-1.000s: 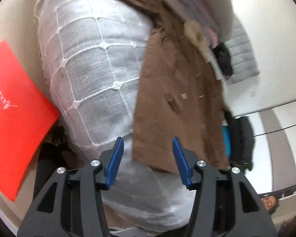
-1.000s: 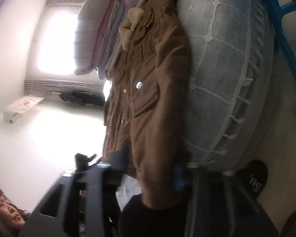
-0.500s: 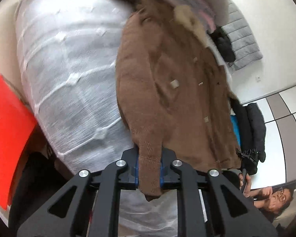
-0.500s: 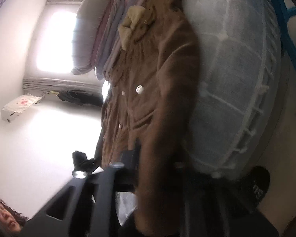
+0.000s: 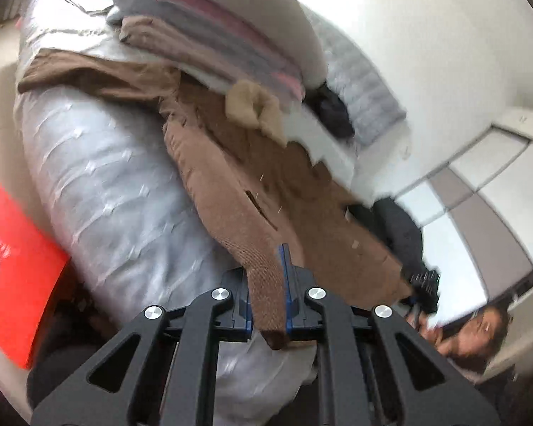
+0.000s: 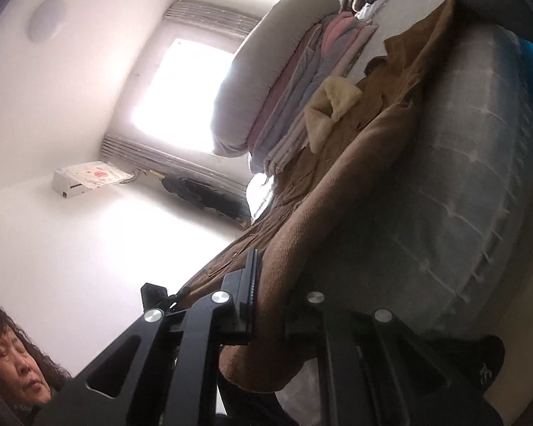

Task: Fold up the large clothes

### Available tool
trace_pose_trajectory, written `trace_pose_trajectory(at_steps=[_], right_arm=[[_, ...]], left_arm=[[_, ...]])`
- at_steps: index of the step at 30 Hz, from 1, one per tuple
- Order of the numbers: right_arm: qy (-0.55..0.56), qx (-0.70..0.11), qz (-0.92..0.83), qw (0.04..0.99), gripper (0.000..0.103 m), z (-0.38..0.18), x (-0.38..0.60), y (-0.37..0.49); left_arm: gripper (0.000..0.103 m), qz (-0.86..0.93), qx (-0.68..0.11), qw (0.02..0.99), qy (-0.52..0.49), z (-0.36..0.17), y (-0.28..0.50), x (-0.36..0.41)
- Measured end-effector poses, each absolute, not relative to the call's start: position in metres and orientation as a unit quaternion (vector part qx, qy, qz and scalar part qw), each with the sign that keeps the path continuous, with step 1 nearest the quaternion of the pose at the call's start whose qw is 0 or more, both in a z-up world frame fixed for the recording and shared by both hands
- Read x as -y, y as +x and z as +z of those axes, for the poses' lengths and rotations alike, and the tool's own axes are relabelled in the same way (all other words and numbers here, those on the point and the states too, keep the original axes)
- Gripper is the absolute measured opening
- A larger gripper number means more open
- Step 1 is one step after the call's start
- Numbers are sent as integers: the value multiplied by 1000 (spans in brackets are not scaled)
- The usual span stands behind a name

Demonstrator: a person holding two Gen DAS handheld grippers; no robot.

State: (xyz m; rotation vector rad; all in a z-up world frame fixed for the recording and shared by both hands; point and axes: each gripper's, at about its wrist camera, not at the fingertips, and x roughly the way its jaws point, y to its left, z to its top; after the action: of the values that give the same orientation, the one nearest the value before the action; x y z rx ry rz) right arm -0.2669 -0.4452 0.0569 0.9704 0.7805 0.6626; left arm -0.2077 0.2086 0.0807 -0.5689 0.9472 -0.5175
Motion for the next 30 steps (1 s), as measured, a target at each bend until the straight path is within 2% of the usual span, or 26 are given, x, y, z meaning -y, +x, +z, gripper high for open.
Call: trace_pose_trajectory(at_steps=[3, 4, 6, 8, 10, 12, 14, 17, 24, 30], right_arm=[[415, -427, 269, 757, 16, 34, 450, -281], [395, -460, 232, 760, 23, 20, 455, -286], [405, -475, 189, 759, 37, 4, 471, -291], [428, -451, 144, 770, 62, 1, 493, -294], [433, -413, 117, 792, 70, 13, 508, -287], [421, -394, 101, 811, 76, 25, 512, -269], [420, -373, 96, 822, 81, 33, 514, -246], [421, -358, 78, 830, 81, 35, 519, -193], [449, -324, -36, 832, 81, 14, 566, -75], [453, -323, -129, 821, 81, -22, 599, 14]], left_arm=[[21, -214, -541, 788, -200, 34, -226, -217], [21, -192, -559, 784, -191, 23, -228, -224], [21, -102, -569, 792, -196, 6, -232, -260], [25, -68, -551, 802, -220, 10, -232, -284], [44, -48, -508, 830, -224, 30, -226, -290], [75, -58, -466, 859, -202, 52, -212, -270], [87, -72, -430, 881, -184, 69, -195, -239], [90, -117, -406, 890, -171, 75, -147, -174], [90, -187, -417, 877, -150, 57, -31, -34], [90, -179, -412, 885, -121, 27, 2, 12]])
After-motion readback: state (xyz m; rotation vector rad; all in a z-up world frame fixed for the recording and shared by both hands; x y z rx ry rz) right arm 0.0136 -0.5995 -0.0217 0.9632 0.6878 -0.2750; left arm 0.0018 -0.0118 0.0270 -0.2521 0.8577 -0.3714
